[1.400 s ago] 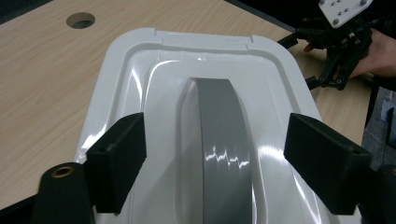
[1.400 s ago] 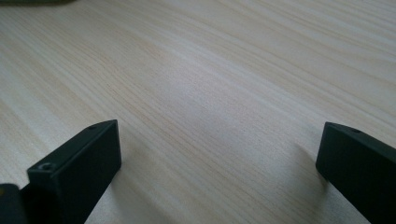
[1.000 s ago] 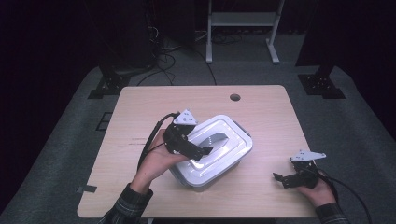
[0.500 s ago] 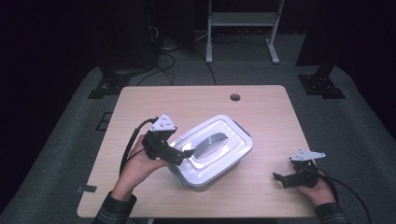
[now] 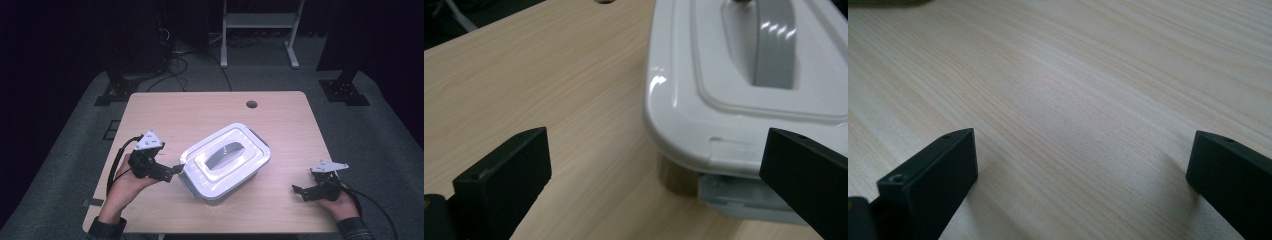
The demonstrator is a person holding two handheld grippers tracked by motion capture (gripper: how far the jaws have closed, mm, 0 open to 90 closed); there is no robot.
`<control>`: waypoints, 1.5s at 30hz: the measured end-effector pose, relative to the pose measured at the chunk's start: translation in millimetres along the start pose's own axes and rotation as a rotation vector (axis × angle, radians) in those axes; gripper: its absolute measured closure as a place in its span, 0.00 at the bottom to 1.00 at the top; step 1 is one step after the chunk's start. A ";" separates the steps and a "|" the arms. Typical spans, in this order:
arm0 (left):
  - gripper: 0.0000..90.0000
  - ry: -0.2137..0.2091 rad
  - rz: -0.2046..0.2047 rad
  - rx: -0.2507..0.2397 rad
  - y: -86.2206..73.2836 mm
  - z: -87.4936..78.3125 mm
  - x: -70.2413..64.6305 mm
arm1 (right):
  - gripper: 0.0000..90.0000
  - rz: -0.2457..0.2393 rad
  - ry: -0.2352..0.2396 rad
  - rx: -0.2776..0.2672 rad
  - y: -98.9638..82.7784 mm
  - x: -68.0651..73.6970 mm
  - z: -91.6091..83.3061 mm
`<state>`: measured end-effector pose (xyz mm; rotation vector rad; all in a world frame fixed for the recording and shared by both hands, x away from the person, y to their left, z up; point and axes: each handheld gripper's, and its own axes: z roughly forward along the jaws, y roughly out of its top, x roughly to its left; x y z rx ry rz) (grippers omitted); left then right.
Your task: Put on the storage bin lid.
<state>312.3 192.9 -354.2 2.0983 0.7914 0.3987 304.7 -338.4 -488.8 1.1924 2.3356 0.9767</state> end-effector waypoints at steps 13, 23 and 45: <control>0.00 0.092 -0.055 0.025 -48.1 7.5 29.8 | 0.00 0.000 0.000 0.000 0.0 0.0 0.0; 0.00 0.126 -0.060 0.076 -73.5 31.5 38.1 | 0.00 0.000 0.000 0.000 0.0 0.0 0.0; 0.00 0.129 -0.074 0.193 -105.6 66.1 44.7 | 0.00 0.002 0.000 0.000 -0.1 0.2 -0.1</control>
